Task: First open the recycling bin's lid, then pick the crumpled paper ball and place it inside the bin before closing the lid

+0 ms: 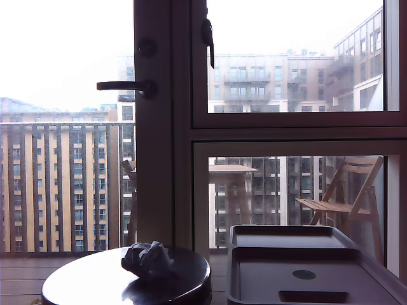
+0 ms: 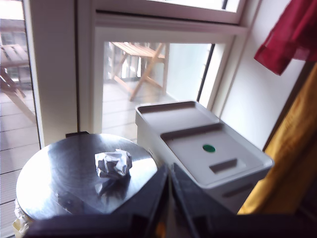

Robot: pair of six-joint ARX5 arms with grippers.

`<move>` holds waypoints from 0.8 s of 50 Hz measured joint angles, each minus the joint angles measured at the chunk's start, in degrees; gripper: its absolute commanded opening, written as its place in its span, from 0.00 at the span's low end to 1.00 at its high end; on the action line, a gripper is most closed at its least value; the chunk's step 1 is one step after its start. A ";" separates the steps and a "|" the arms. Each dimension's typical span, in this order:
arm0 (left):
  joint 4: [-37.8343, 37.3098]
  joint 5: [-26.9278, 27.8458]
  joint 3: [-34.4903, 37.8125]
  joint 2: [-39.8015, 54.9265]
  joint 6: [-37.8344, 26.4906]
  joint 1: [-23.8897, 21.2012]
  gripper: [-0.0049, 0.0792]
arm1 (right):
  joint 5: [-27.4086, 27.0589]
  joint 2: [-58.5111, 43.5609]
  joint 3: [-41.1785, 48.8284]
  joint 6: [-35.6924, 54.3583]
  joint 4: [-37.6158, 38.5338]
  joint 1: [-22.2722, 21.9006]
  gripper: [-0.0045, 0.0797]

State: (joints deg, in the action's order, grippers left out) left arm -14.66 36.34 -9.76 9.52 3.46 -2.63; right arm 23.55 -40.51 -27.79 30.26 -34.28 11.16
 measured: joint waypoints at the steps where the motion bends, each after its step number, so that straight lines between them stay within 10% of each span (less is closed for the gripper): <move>1: 0.17 0.00 0.00 0.26 0.00 -0.07 0.04 | -1.11 -1.27 -0.02 1.36 0.50 0.92 0.32; 20: 3.13 -3.02 0.00 9.53 -0.20 -1.57 0.05 | -10.95 -15.52 -2.29 15.39 8.85 12.66 0.39; 40: 5.33 -2.38 0.00 14.25 -0.20 -2.62 0.05 | -14.14 -35.76 -4.20 19.17 13.31 13.70 0.40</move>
State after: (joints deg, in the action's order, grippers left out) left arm -9.32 33.95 -9.76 23.77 3.27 -5.26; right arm 9.41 -76.27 -31.99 49.43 -20.97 24.86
